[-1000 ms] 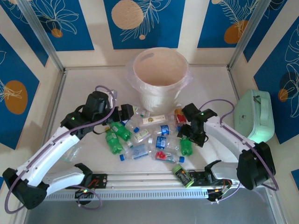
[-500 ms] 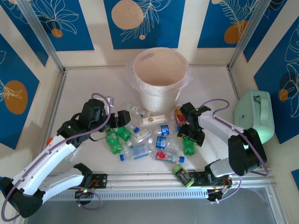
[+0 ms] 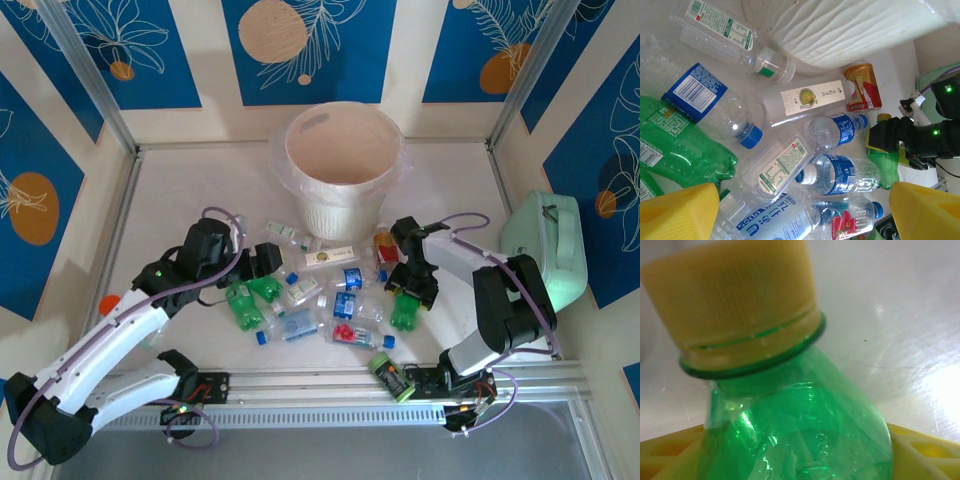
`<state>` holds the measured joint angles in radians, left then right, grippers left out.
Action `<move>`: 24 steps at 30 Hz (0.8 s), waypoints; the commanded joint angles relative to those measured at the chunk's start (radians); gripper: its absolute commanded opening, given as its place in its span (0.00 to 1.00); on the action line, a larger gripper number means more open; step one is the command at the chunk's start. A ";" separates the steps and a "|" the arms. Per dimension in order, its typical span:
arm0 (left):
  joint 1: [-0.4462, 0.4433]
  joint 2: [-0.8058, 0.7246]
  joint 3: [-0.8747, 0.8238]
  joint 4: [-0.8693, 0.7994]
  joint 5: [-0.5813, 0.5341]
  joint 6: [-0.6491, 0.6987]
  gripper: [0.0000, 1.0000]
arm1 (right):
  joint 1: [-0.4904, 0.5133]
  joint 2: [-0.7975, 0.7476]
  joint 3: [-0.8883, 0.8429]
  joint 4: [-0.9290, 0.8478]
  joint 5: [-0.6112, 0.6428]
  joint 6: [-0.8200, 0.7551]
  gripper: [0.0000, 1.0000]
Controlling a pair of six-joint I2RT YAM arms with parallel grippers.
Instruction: Put the plastic bottles in the bin
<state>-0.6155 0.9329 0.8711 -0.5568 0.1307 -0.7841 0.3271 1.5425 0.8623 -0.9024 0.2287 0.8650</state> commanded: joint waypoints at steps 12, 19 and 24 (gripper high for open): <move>0.007 0.008 -0.021 0.044 0.007 -0.026 0.87 | -0.007 -0.100 -0.022 -0.005 0.006 0.009 0.65; 0.007 0.002 -0.023 0.029 -0.006 -0.021 0.87 | 0.015 -0.256 -0.042 -0.028 0.011 0.026 0.64; 0.007 0.003 -0.030 0.032 -0.014 -0.023 0.87 | 0.053 -0.409 0.011 -0.083 0.022 0.042 0.63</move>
<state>-0.6155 0.9390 0.8505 -0.5312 0.1295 -0.8043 0.3622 1.2018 0.8356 -0.9215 0.2375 0.8806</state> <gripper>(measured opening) 0.874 0.636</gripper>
